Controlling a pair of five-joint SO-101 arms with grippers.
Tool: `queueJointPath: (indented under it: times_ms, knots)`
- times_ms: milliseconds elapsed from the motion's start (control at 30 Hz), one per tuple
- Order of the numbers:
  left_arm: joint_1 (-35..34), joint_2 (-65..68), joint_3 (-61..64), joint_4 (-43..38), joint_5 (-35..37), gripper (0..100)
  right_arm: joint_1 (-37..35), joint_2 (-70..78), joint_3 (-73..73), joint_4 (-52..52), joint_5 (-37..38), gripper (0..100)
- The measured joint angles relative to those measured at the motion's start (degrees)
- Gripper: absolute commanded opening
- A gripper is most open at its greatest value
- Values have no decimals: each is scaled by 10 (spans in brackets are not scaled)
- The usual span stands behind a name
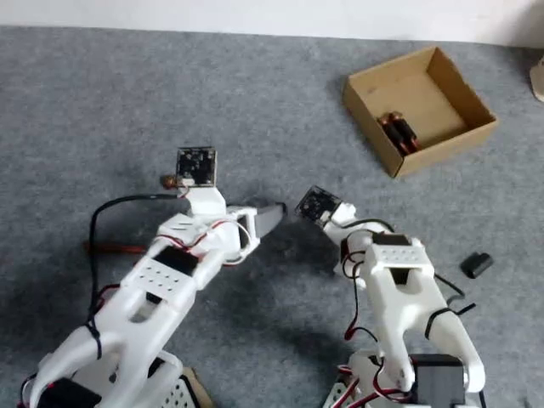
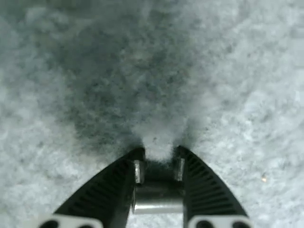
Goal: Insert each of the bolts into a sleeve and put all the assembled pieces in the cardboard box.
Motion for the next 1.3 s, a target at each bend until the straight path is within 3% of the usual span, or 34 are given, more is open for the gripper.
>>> queueJointPath:
  times_ms: [233,500,733,833,1300]
  knots:
    - [-40,0,-4,-22,25,316,59,1,3,-93,-183,115]
    - [-38,0,-4,-25,25,316,142,1,0,-110,-382,116]
    - [-39,0,-4,-25,25,316,136,2,-58,-110,-424,116]
    - [-38,0,-4,-25,25,316,126,2,-90,-110,-477,116]
    - [-39,0,-4,-26,25,316,122,2,-197,120,-767,116]
